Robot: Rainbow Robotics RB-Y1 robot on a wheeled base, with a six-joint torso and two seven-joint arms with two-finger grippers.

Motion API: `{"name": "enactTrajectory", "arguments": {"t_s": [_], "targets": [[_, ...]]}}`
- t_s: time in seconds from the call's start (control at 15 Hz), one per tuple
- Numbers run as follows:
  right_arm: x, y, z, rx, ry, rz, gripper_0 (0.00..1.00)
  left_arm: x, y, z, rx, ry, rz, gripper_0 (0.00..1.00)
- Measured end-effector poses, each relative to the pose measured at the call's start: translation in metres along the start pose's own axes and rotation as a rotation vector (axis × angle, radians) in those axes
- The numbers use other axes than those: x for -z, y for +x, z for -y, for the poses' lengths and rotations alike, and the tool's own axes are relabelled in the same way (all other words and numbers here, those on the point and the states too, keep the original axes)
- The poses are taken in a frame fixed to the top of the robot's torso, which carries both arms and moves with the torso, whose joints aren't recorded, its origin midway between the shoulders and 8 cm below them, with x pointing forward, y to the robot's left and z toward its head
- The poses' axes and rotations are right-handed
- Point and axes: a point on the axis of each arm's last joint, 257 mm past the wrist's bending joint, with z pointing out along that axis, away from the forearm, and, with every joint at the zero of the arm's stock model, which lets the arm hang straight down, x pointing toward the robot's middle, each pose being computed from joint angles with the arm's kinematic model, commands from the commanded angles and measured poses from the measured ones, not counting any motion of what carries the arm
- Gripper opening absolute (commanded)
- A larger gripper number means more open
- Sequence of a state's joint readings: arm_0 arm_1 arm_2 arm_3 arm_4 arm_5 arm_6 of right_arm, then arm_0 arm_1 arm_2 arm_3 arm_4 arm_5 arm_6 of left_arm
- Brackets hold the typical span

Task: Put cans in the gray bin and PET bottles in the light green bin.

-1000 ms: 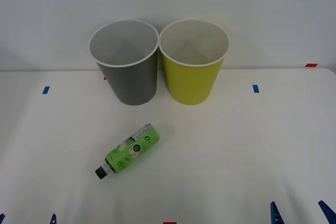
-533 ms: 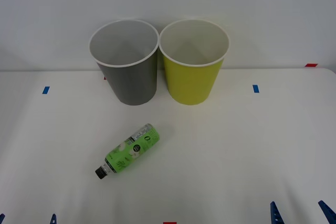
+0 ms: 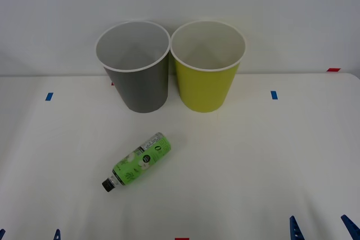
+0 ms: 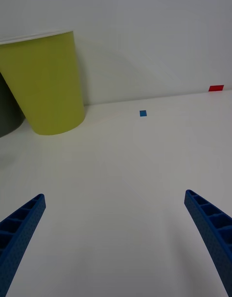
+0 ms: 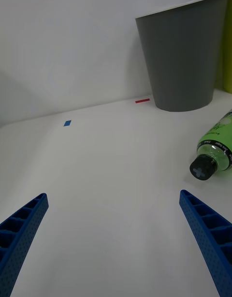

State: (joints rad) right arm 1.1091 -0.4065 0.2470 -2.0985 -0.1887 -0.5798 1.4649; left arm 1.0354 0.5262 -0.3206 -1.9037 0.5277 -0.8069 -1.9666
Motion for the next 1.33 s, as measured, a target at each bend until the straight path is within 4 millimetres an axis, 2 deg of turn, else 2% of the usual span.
{"name": "enactTrajectory", "arguments": {"t_s": [0.53, 0.6, 0.67, 0.73, 0.87, 1.07, 1.33], "targets": [[0.0, 0.0, 0.0, 0.0, 0.0, 0.0, 1.0, 0.0, 0.0, 0.0, 0.0, 0.0, 0.0, 0.92], [0.0, 0.0, 0.0, 0.0, 0.0, 0.0, 1.0, 0.0, 0.0, 0.0, 0.0, 0.0, 0.0, 0.94], [0.0, 0.0, 0.0, 0.0, 0.0, 0.0, 1.0, 0.0, 0.002, 0.001, 0.001, 0.003, -0.003, 1.0], [0.0, 0.0, 0.0, 0.0, 0.0, 0.0, 1.0, 0.002, 0.014, 0.004, -0.009, 0.015, -0.025, 1.0], [0.0, 0.0, 0.0, 0.0, 0.0, 0.0, 1.0, -0.002, 0.017, 0.006, -0.029, 0.042, -0.011, 1.0], [0.0, 0.0, 0.0, 0.0, 0.0, 0.0, 1.0, -0.01, 0.009, 0.015, -0.051, 0.12, 0.005, 1.0], [0.0, 0.0, 0.0, 0.0, 0.0, 0.0, 1.0, -0.035, 0.004, 0.031, -0.067, 0.23, 0.005, 1.0]]}}
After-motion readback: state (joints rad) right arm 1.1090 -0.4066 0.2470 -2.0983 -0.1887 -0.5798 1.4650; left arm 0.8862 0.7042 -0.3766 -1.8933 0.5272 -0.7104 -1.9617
